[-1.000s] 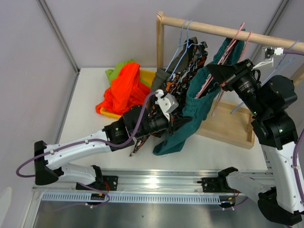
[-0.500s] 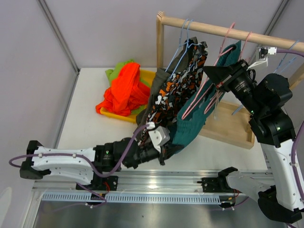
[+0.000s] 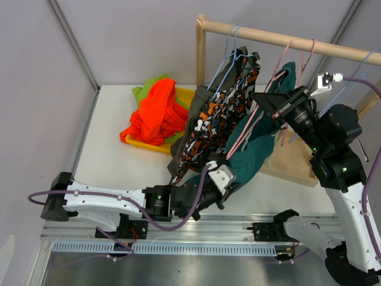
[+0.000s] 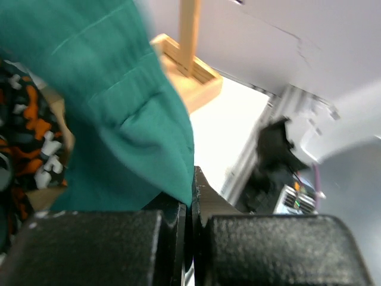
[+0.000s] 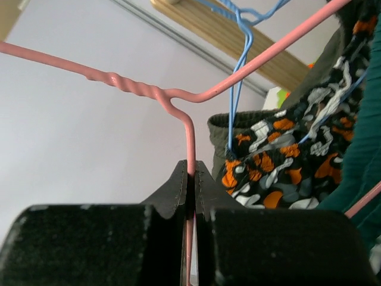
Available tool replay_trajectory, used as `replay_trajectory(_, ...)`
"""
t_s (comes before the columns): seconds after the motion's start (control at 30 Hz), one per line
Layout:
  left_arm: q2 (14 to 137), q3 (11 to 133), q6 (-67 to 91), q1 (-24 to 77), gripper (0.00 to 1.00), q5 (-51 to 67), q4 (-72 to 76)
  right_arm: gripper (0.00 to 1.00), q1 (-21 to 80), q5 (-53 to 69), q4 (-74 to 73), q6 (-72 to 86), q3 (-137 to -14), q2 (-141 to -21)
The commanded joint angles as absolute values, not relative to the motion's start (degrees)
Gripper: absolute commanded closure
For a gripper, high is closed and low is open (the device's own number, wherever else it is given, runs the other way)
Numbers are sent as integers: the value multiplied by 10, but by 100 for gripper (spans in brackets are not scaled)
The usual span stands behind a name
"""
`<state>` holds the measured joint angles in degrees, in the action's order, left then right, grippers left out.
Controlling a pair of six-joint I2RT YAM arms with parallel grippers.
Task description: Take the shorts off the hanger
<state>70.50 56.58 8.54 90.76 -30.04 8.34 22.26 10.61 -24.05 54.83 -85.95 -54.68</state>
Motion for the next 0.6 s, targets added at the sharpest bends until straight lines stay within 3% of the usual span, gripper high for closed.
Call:
replay_trajectory(0.0,722,626,61,892,100,-369,104,100,220,161,-142,638,-805,-486)
replay_trajectory(0.23,708,615,8,875,100,-474,201,100,219,175,-93,828,-722,-422)
replay_trajectory(0.57,718,579,-21,870,100,-506,247,100,225,120,4,1023,-681,-408)
